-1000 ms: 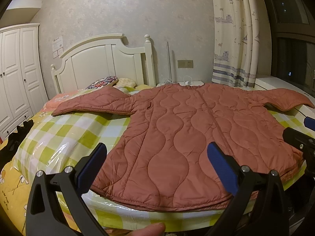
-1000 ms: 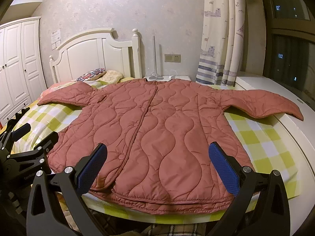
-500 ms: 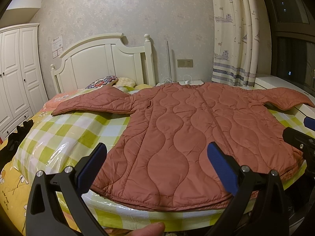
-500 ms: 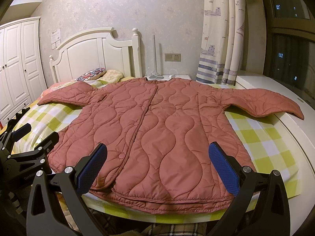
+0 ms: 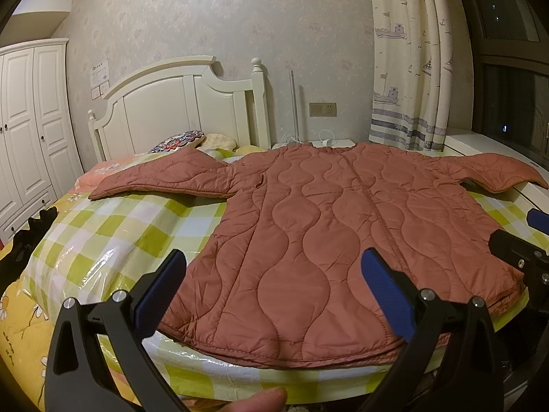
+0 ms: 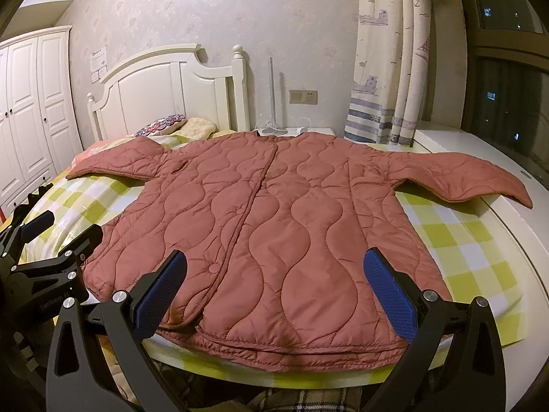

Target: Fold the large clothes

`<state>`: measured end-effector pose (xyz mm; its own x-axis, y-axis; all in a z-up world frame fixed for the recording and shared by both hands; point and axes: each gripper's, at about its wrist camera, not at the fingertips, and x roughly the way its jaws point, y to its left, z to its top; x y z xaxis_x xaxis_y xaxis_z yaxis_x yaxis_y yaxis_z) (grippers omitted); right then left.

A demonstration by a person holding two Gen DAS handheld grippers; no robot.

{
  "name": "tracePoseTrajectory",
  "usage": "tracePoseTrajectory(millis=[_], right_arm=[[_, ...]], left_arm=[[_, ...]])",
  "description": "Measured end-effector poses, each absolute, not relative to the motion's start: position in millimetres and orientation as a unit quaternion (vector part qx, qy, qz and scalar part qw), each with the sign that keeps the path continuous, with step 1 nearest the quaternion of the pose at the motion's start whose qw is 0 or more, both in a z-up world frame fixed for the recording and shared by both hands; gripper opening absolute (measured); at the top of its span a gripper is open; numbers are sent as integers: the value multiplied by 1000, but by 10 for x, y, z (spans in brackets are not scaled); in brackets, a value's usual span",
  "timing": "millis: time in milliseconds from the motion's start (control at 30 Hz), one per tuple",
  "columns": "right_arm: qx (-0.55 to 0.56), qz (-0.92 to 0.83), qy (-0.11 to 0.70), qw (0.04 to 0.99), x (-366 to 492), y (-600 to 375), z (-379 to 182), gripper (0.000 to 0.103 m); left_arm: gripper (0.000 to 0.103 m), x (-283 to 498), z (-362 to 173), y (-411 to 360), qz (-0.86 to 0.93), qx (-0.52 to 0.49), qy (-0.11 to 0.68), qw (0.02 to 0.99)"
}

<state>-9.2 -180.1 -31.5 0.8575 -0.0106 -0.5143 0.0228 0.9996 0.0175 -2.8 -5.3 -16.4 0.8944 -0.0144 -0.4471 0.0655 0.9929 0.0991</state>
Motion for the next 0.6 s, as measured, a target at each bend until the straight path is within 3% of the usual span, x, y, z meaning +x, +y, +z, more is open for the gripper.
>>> tracePoseTrajectory(millis=[367,600], right_arm=[[80,-12,296,952,276,-2304,-425,99],[318,-103,289,897,1067,-3785,-599,99]], left_arm=[[101,558,-281,-48,-60,63,301,950],[101,1821,-398,-85,-40,75,365,927]])
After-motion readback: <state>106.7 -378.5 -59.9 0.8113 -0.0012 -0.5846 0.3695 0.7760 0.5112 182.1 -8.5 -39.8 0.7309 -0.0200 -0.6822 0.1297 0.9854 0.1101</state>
